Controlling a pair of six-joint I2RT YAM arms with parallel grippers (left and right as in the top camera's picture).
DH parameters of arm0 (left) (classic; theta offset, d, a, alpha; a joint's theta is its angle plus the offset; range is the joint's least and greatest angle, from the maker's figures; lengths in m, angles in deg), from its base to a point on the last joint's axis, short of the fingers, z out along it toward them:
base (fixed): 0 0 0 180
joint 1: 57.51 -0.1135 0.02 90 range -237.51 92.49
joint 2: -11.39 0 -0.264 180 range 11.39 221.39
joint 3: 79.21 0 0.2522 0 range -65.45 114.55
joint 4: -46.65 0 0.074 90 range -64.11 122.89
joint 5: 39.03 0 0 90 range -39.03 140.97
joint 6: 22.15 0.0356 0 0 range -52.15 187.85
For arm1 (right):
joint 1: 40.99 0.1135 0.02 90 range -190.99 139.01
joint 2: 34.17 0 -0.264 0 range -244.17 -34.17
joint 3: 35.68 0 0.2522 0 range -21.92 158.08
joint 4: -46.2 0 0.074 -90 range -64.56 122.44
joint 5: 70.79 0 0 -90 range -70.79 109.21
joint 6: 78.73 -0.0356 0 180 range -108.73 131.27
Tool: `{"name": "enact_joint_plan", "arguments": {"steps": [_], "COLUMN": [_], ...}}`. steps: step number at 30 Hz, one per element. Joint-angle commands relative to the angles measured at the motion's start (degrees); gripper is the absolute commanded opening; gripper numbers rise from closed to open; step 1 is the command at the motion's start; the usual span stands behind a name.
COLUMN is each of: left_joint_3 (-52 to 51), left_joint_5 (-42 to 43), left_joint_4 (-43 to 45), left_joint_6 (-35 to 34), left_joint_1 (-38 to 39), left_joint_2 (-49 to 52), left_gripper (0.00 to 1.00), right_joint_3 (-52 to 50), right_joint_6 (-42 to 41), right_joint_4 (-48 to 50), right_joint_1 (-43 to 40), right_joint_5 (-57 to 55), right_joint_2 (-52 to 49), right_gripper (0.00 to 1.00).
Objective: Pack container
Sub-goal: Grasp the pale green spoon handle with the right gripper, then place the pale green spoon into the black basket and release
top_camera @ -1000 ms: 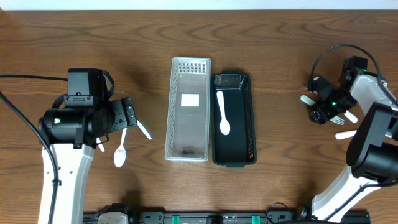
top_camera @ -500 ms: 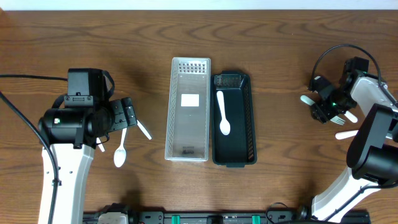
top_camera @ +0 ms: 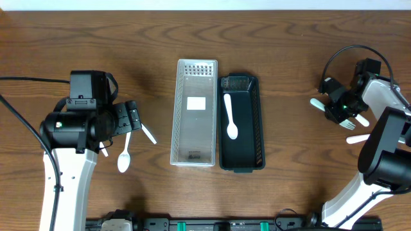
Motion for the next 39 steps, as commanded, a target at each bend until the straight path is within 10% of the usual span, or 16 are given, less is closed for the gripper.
{"name": "enact_joint_plan", "arguments": {"steps": [1,25,39], "left_joint_3": [0.94,0.94,0.94], "left_joint_5": [-0.70,-0.70,-0.70], "left_joint_4": [0.07,0.04,0.07], "left_joint_6": [-0.55,-0.55,-0.55], "left_joint_1": [-0.26,-0.26,-0.26], "left_joint_2": [0.33,0.33,0.33], "left_gripper": [0.93,0.93,0.93], "right_joint_3": [-2.03,-0.48,7.91], "right_joint_6": [-0.13,-9.11,-49.33], "right_joint_4": [0.20,1.20,2.60], "right_joint_1": [0.33,5.84,26.51], "right_joint_5": [-0.46,5.95,-1.03], "right_joint_2": [-1.81,1.07,22.16], "right_gripper": [0.26,0.01,0.01]}}
